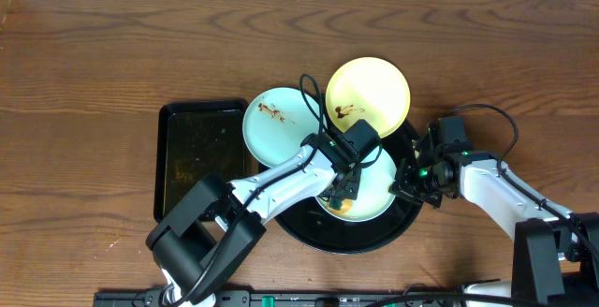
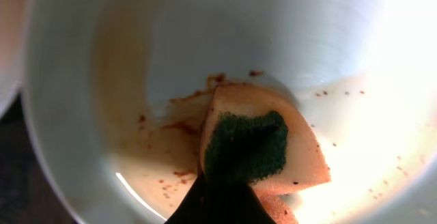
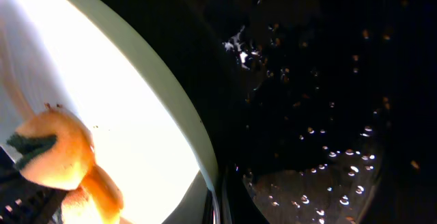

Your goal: Clean dirty plates on tray and stack at the side

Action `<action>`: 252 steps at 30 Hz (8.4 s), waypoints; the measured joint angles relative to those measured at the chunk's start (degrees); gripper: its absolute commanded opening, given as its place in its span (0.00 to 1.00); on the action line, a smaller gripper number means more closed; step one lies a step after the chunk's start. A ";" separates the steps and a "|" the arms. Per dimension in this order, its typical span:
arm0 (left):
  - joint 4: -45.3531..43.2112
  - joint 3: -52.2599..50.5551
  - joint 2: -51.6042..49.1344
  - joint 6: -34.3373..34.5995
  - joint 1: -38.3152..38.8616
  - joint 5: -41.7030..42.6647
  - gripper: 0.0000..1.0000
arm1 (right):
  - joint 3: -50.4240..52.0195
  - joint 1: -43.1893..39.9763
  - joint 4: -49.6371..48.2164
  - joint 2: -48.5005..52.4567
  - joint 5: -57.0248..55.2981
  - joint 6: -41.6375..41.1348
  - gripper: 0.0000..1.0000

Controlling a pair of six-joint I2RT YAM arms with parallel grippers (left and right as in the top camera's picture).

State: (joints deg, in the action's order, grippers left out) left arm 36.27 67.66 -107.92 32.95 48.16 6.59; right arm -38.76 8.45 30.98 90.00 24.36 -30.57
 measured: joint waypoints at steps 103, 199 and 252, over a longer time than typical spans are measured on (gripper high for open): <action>12.20 10.29 23.54 -14.95 -3.37 -21.73 0.07 | 0.37 0.00 6.60 -1.88 -0.66 -2.27 0.02; 22.27 10.60 25.16 -12.04 -21.53 -20.24 0.07 | 5.64 9.57 18.95 -26.62 -25.68 -42.16 0.61; 21.88 10.60 25.16 -12.20 -21.53 -20.24 0.07 | -13.27 12.11 23.30 -20.35 -35.10 -13.07 0.02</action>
State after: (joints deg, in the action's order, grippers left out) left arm 58.15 78.26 -82.76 20.75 26.63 -13.65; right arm -52.03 20.56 54.28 69.65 -10.74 -43.64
